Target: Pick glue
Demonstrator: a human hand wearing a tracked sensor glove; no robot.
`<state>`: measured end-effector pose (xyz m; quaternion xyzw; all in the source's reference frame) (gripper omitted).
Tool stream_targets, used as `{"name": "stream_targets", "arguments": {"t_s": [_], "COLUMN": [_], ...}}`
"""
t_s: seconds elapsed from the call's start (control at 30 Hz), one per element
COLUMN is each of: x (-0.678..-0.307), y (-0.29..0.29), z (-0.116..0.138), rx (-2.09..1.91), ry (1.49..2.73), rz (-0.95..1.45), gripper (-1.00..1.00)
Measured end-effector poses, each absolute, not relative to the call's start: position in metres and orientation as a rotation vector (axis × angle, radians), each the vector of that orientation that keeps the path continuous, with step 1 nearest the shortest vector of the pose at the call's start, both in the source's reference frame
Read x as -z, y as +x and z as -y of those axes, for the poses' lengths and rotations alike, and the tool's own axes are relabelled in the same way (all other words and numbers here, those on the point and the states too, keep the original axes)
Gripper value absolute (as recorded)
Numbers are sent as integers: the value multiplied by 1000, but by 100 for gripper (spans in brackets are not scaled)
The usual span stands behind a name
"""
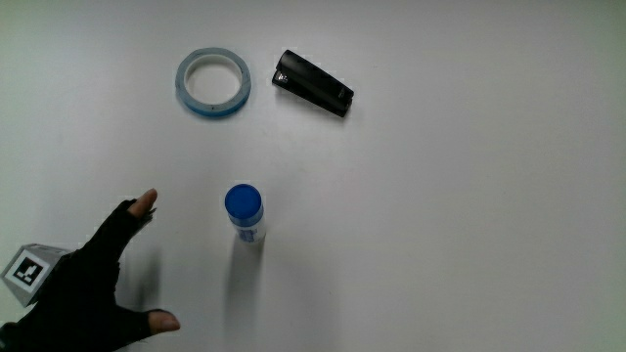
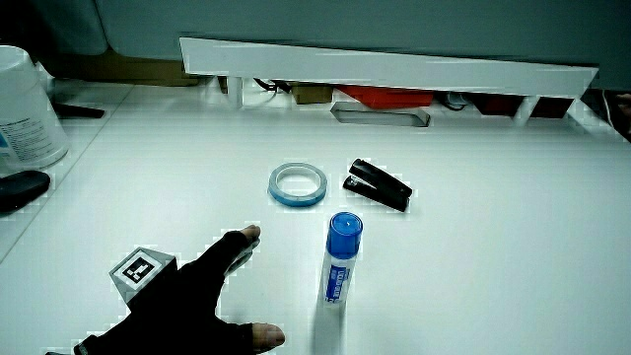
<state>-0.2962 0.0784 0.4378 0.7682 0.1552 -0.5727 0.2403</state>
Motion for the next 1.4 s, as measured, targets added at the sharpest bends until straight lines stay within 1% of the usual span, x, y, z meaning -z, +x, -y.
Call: {"name": "stream_targets", "arguments": {"t_s": [0.07,0.1,0.13,0.3,0.33,0.37,0.47,0.5,0.57,0.67,0.73,0.8,0.87,0.93,0.97,1.07,1.13,1.17,1.2,1.3,1.37,1.4], "x": [-442,-447,-447,-462,-459,-464,-466,-474,-473,-481,-478,-477,-481,-479,-482,-482,-484,-485,-484,-486,-485,-488], "y": [-295,-296,-292,-284,-276,-276,-266,-266,-257,-249,-237,-228,-225,-218,-218,-213,-216,-219,-219,-224,-225,-227], "z": [-75,-72,-69,-55,-53,-51,-44,-42,-39,-34,-32,-30,-28,-27,-26,-26,-29,-30,-30,-31,-31,-32], "rx": [1549,1531,1543,1486,1541,1496,1506,1473,1511,1494,1541,1572,1537,1580,1565,1615,1644,1660,1703,1716,1745,1719], "ry": [2119,2157,2149,2188,2137,2166,2143,2165,2097,2094,2024,2012,2040,2004,2022,2002,2045,2086,2086,2148,2143,2172], "rz": [-442,-496,-463,-497,-481,-468,-484,-507,-424,-429,-391,-413,-430,-413,-411,-393,-331,-331,-297,-269,-250,-251], "gripper": [0,0,0,0,0,0,0,0,0,0,0,0,0,0,0,0,0,7,14,36,50,57]}}
